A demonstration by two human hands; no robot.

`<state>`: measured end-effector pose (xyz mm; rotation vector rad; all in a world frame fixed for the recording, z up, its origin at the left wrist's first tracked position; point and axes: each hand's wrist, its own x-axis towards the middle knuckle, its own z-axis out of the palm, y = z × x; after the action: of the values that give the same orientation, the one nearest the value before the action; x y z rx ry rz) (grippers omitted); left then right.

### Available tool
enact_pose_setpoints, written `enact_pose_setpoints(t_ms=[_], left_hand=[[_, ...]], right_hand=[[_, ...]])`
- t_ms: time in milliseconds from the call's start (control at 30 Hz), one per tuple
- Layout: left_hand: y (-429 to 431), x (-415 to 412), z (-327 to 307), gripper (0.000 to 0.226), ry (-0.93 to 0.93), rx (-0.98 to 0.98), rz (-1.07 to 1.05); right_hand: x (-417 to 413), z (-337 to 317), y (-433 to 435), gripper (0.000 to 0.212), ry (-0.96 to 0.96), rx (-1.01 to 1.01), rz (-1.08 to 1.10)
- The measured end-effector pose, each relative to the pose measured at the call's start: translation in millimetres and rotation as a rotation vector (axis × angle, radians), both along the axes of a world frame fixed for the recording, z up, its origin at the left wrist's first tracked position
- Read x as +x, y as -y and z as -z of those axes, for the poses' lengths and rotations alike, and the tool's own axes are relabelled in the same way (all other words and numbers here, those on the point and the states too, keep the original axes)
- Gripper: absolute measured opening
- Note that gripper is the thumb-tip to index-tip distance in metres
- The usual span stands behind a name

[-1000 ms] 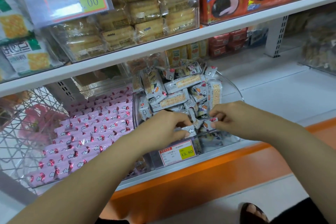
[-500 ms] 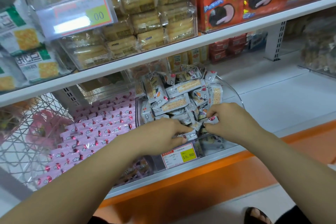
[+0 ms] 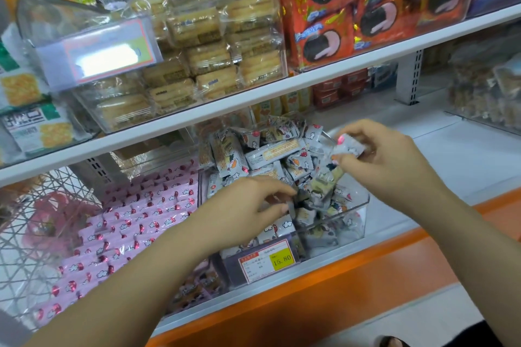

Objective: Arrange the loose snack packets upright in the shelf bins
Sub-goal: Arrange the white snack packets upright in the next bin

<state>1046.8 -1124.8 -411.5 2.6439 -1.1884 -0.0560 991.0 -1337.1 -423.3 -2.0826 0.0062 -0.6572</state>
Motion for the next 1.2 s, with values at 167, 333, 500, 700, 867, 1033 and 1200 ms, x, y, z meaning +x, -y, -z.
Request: enact_pose_setpoints(t_ms=[167,333,500,700,867,1033,1200], left_hand=[[26,5,-8,0.039,-0.054,0.118,0.104],[51,14,-3,0.047,-0.076,0.266,0.197],[69,24,15,0.067,-0.141,0.474,0.222],[70,34,22,0.086,-0.182,0.684,0.181],[74,38,20,0.094,-0.310,0.741,0.152],[85,42,19,0.095,-0.391,0.773,0.091],[92,41,23,0.081,-0.333,0.865,0.062]], right_hand=[[-9,-11,25,0.021,0.023,0.161,-0.014],[-14,-4,39,0.019,-0.120,0.154,-0.142],[-11,4,42,0.015,-0.221,0.078,-0.230],[-9,11,43,0.006,-0.258,0.062,-0.281],[-7,14,42,0.010,-0.292,0.059,-0.294],[-5,16,39,0.011,-0.297,0.045,-0.310],[-5,17,38,0.009,-0.298,0.024,-0.313]])
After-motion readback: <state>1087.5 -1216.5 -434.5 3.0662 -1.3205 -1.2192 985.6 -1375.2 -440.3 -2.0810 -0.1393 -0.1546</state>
